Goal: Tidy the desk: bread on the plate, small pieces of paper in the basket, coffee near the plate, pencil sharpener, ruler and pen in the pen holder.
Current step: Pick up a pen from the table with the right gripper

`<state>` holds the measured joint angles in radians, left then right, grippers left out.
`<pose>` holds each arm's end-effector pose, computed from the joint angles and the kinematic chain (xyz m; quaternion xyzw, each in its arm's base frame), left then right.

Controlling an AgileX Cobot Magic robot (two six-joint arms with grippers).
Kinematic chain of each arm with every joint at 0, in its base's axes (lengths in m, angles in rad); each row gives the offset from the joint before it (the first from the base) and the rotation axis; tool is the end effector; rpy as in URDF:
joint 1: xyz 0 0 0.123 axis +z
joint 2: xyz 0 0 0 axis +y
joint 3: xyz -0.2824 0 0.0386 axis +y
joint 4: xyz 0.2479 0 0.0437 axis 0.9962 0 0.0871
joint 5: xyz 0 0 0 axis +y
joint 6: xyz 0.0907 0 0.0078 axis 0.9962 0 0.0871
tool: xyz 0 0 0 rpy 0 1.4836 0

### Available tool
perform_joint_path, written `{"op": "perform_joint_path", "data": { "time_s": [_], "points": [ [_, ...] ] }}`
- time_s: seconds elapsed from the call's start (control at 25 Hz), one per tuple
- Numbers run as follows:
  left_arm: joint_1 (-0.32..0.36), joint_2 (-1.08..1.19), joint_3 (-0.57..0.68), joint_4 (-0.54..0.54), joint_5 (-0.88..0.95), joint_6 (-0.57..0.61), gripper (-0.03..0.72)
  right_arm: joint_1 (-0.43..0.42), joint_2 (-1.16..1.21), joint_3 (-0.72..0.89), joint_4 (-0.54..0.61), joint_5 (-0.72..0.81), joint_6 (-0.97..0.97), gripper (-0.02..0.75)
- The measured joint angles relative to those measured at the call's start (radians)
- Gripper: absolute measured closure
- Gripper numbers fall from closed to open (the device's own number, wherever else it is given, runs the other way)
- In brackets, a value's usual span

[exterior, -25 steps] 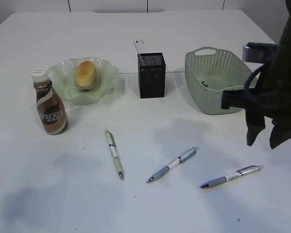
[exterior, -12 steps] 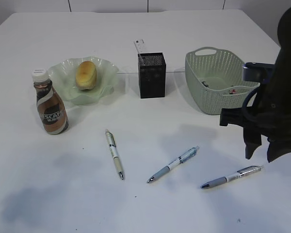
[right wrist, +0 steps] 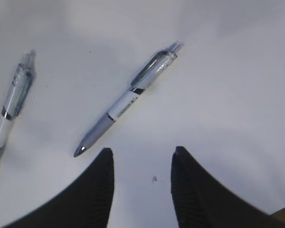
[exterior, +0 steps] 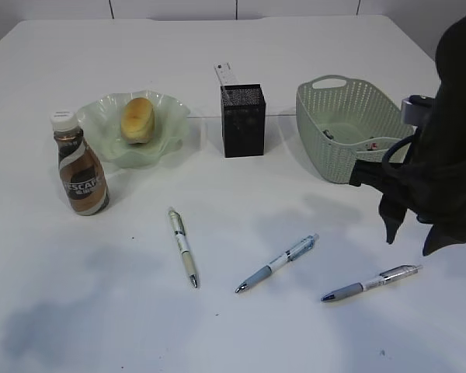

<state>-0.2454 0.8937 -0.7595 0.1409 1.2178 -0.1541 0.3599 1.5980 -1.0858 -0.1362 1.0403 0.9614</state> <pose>0.1310 -0.0204 0.2914 0.0590 0.9842 0.0375 0.1627 0.2785 0.0934 0.2310 0.2653 0.9608 -0.0154 0.0786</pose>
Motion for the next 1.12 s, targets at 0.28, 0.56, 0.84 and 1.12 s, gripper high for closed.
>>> {"op": "perform_joint_path", "data": {
  "time_s": [0.28,0.56,0.84,1.12],
  "points": [
    [0.000,0.000,0.000,0.000,0.002,0.000,0.222,0.000,0.066,0.000,0.020,-0.046,0.211,0.339],
    [0.000,0.000,0.000,0.000,0.002,0.000,0.222,0.000,0.103,0.000,-0.026,-0.077,0.433,0.336],
    [0.000,0.000,0.000,0.000,0.002,0.000,0.222,0.000,0.184,0.000,-0.001,-0.094,0.458,0.335],
    [0.000,0.000,0.000,0.000,0.006,0.000,0.222,0.000,0.255,0.000,0.022,-0.140,0.461,0.335]
  ]
}}
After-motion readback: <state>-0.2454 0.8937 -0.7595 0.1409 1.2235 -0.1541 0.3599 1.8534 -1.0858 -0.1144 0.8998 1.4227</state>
